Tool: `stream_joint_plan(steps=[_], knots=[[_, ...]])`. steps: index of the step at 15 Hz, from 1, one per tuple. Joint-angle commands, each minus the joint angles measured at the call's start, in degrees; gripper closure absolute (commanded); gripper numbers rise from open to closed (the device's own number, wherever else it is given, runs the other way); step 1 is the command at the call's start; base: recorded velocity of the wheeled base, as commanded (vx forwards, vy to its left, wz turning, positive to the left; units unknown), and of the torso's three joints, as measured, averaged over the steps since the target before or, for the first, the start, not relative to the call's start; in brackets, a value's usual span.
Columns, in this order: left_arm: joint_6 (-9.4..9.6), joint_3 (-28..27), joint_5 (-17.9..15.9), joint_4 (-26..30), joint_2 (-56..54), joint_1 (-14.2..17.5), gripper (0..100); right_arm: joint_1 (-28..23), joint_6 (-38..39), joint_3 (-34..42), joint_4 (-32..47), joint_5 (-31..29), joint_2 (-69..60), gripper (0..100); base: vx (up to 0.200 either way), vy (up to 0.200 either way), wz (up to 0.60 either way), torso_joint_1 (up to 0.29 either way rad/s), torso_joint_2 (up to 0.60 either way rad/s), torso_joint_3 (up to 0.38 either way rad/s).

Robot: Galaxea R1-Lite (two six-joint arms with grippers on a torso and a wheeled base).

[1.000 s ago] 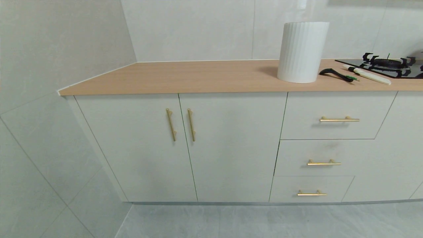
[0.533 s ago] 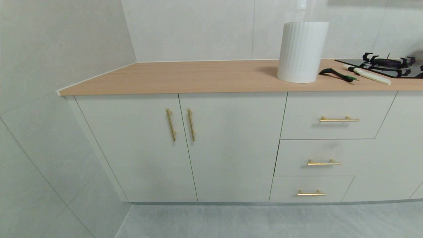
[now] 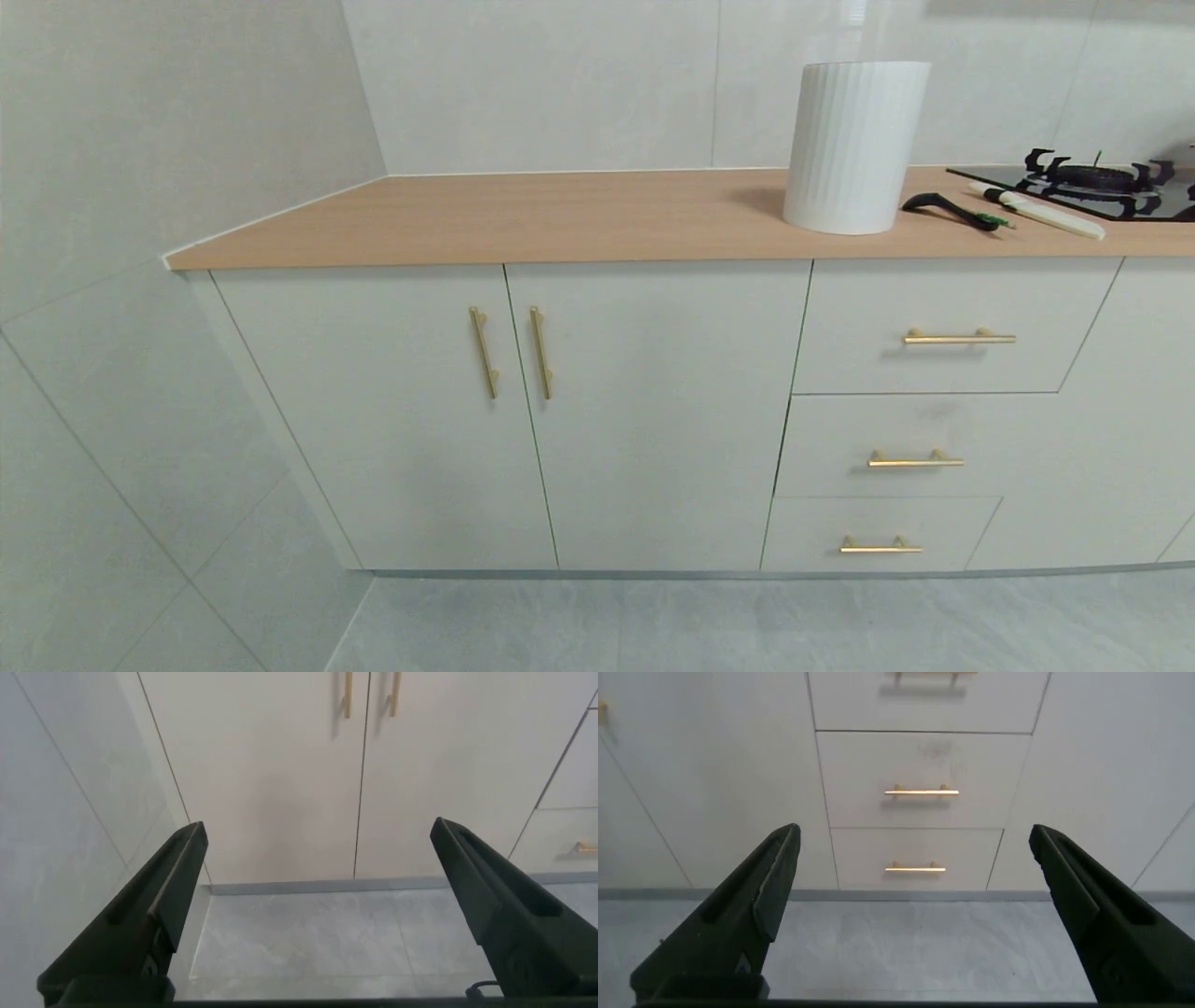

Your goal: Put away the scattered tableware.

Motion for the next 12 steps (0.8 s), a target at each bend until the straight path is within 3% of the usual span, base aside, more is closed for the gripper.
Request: stream_joint_plan(steps=[1, 12], knots=[[-1.22, 0.0, 0.0, 0.1, 0.1, 0.0, 0, 0.2, 0.2, 0.2, 0.4, 0.3, 0.2, 0, 0.0, 0.0, 0.0, 0.0, 0.0, 0.0], [-0.6, 0.0, 0.0, 0.1, 0.0, 0.0, 0, 0.2, 2.0, 0.2, 0.4, 0.3, 0.1, 0, 0.0, 0.0, 0.0, 0.0, 0.0, 0.0]])
